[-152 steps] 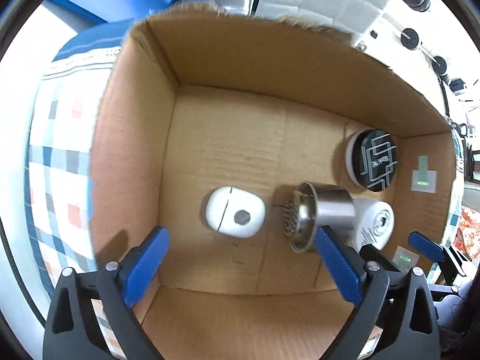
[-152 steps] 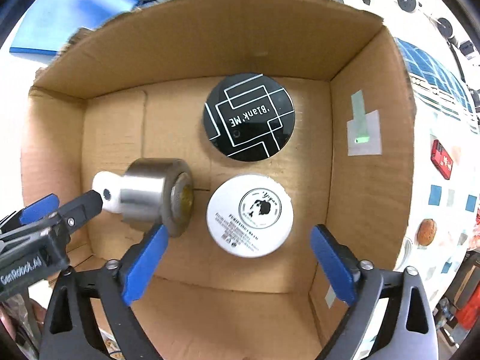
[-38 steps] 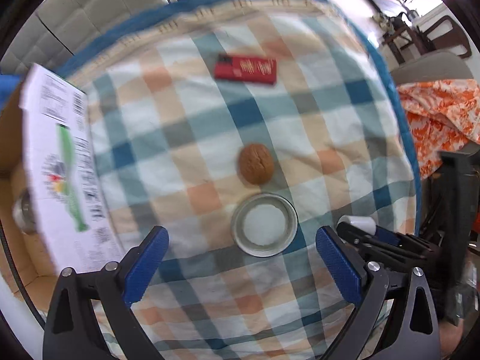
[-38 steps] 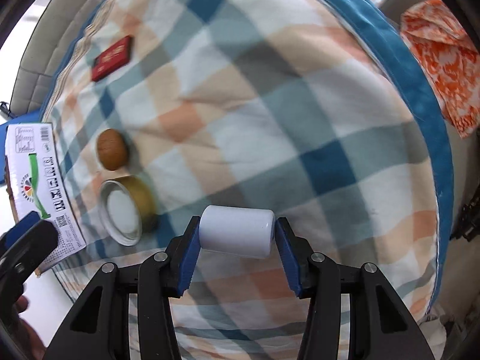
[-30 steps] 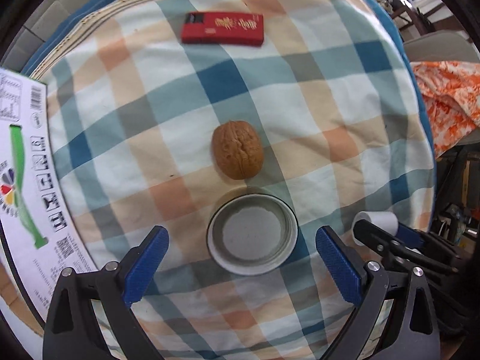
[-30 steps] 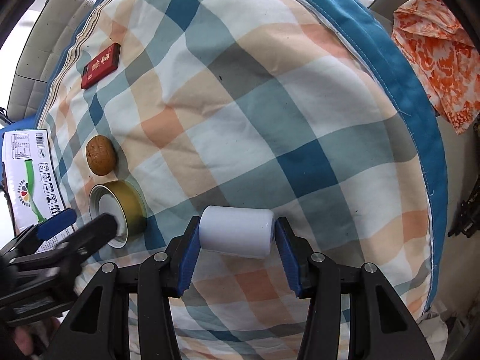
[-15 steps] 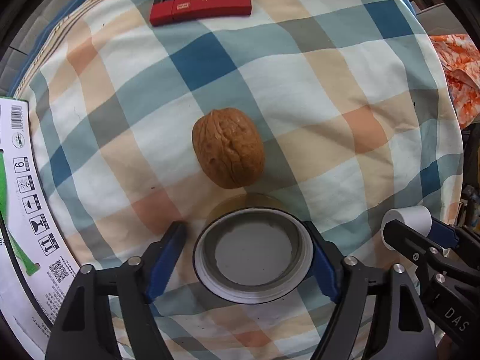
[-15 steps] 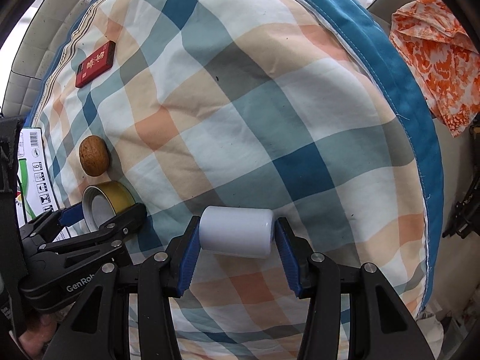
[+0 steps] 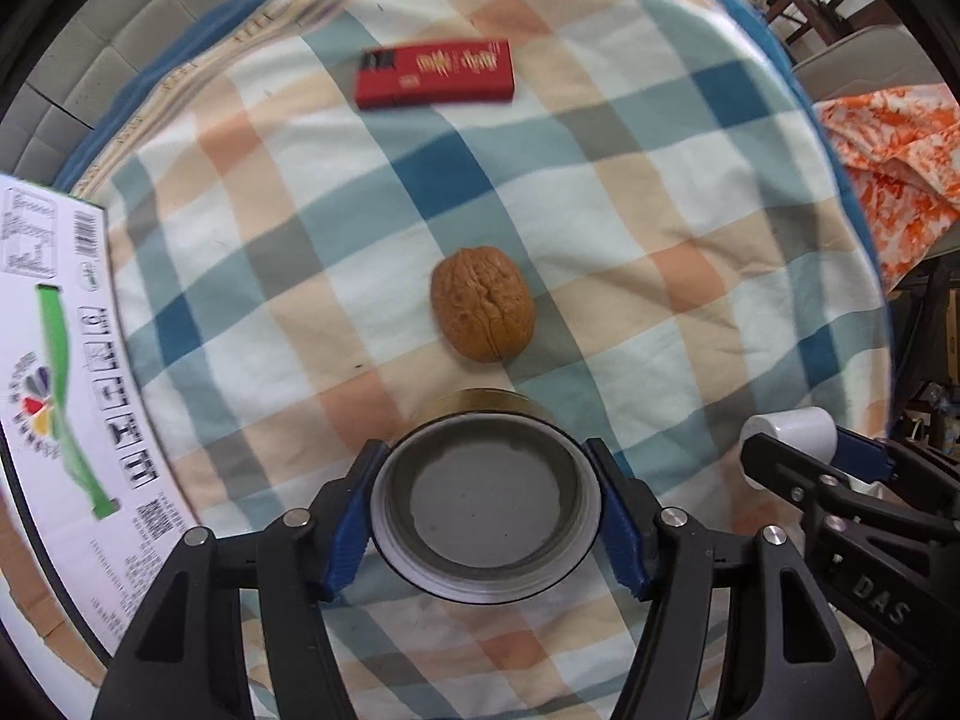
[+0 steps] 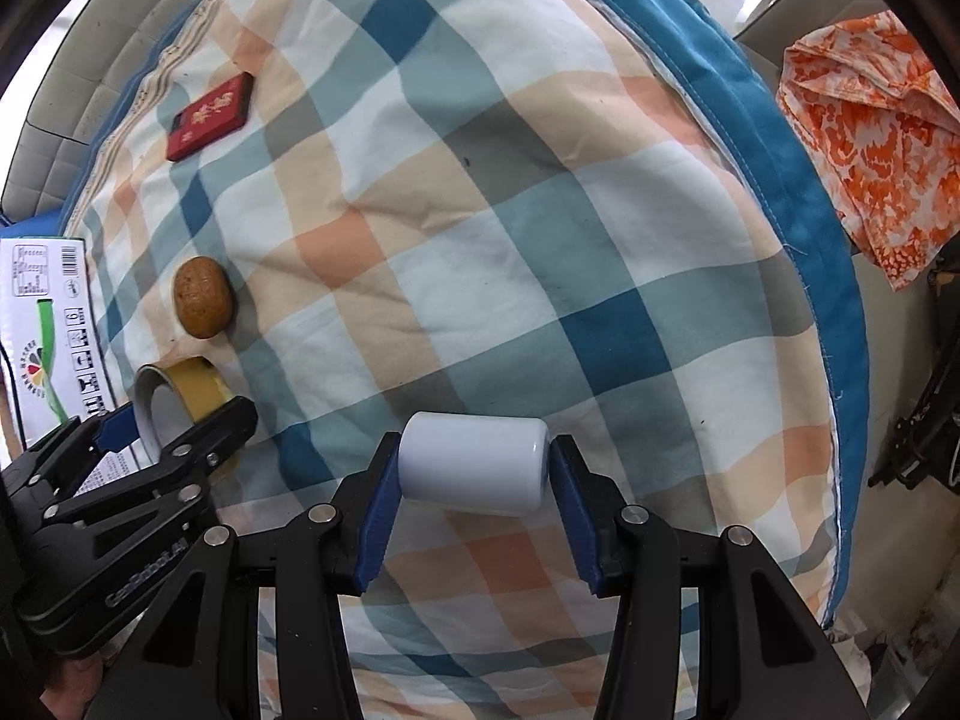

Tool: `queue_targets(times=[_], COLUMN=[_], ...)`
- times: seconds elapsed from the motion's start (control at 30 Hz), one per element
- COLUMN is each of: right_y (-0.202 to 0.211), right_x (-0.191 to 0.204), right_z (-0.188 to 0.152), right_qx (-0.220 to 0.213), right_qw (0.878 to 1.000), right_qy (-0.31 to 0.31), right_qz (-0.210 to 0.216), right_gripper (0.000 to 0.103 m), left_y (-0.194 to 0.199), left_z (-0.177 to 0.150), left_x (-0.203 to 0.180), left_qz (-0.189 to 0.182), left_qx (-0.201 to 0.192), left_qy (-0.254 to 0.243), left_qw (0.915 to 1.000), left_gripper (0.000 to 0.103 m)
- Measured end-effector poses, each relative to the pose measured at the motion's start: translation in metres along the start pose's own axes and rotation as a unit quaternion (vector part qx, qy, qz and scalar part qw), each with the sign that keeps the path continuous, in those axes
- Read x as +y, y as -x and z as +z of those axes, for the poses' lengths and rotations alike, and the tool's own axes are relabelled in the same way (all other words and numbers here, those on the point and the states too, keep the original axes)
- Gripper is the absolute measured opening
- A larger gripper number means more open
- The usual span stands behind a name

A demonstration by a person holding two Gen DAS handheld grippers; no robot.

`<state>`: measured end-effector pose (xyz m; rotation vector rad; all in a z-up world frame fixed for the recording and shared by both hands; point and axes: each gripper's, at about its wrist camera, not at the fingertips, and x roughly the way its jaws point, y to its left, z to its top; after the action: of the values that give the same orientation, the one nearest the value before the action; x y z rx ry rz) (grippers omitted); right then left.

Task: Organize rigid objects
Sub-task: 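Carry the gold tape roll and white cylinder into the box with both tools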

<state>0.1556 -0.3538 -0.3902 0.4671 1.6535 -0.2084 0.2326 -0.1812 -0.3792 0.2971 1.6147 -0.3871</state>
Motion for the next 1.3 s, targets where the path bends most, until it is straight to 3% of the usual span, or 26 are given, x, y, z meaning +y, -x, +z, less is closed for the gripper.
queue_targets(times=[0.23, 0.47, 0.67, 0.83, 1.03, 1.3], right_y=[0.025, 0.066, 0.115, 0.132, 0.112, 0.034], right_x=[0.027, 0.069, 0.141, 0.230, 0.342, 0.457], right_z=[-0.010, -0.021, -0.030, -0.038, -0.035, -0.009], right_qx=[-0.014, -0.036, -0.071, -0.082, -0.067, -0.030], right_qw=[1.000, 0.997, 0.988, 0.978, 0.969, 0.971], right_qy=[0.020, 0.064, 0.127, 0.180, 0.216, 0.214], right_qz=[0.001, 0.018, 0.047, 0.070, 0.102, 0.105], right_gripper=[0.051, 0.051, 0.051, 0.051, 0.051, 0.051], left_y=[0.041, 0.105, 0.171, 0.205, 0.201, 0.134], left_z=[-0.012, -0.023, -0.035, -0.053, -0.072, -0.064], left_x=[0.016, 0.061, 0.124, 0.202, 0.302, 0.421], left_qz=[-0.022, -0.060, -0.074, -0.047, -0.023, -0.021], left_qx=[-0.034, -0.082, -0.143, -0.181, -0.182, -0.128], left_qy=[0.016, 0.038, 0.076, 0.119, 0.185, 0.254], left_qw=[0.9991, 0.9941, 0.9840, 0.9751, 0.9655, 0.9585], left_gripper=[0.063, 0.063, 0.063, 0.063, 0.063, 0.063])
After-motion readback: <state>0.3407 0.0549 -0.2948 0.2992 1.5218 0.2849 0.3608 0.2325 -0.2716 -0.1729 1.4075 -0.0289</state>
